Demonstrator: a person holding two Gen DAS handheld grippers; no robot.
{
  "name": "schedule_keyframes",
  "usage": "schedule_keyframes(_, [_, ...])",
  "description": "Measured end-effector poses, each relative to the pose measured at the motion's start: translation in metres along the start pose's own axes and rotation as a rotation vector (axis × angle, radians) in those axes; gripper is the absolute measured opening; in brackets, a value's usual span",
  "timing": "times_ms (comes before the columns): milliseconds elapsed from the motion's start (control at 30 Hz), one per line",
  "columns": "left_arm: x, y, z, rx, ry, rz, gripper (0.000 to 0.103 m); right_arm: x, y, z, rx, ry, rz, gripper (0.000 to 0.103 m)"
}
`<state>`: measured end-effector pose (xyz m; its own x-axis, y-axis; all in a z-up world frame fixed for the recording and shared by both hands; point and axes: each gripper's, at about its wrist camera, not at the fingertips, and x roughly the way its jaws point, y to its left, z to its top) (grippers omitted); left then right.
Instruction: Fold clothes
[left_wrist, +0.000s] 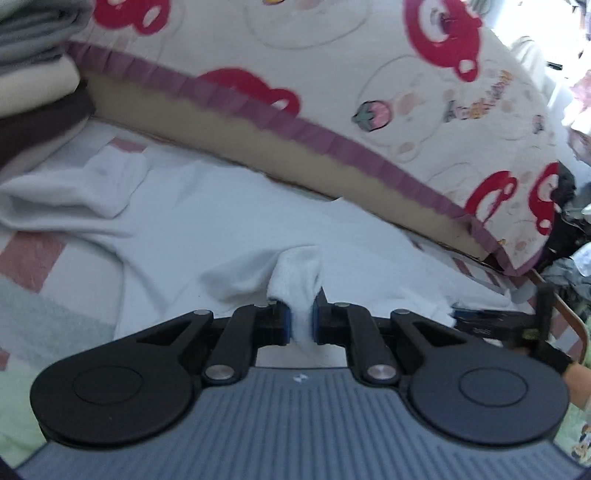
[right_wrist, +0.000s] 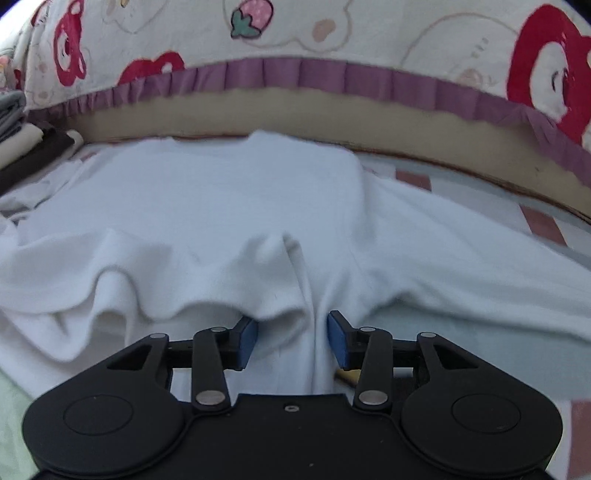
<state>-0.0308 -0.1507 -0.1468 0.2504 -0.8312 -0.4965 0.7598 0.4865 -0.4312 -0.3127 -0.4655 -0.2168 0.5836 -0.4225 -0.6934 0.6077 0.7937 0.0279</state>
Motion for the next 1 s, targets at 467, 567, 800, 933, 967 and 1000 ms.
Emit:
schedule_keyframes(467, [-0.114, -0.068, 0.003, 0.076, -0.171, 0.173, 0.01, -0.198, -0.007, 0.002, 0.215, -0.244, 0.101, 0.002])
schedule_keyframes(567, [-0.17, -0.083, -0.002, -0.002, -0.172, 0.181, 0.01, -0.264, 0.004, -0.02, 0.193, -0.189, 0.109, 0.002])
schedule_keyframes(800, [-0.215, -0.076, -0.062, -0.2, 0.052, 0.321, 0.011, -0.341, 0.041, -0.099, 0.201, 0.078, 0.106, 0.002])
schedule_keyframes(933, [-0.213, -0.056, -0.089, -0.266, 0.128, 0.401, 0.011, -0.316, 0.059, -0.151, 0.187, 0.206, 0.062, 0.001])
schedule_keyframes(967, [-0.214, -0.051, -0.093, -0.284, 0.136, 0.406, 0.01, -0.311, 0.061, -0.16, 0.185, 0.223, 0.051, 0.0])
schedule_keyframes(1000, [-0.216, -0.049, -0.093, -0.293, 0.137, 0.401, 0.01, -0.309, 0.06, -0.161, 0.193, 0.224, 0.042, 0.0])
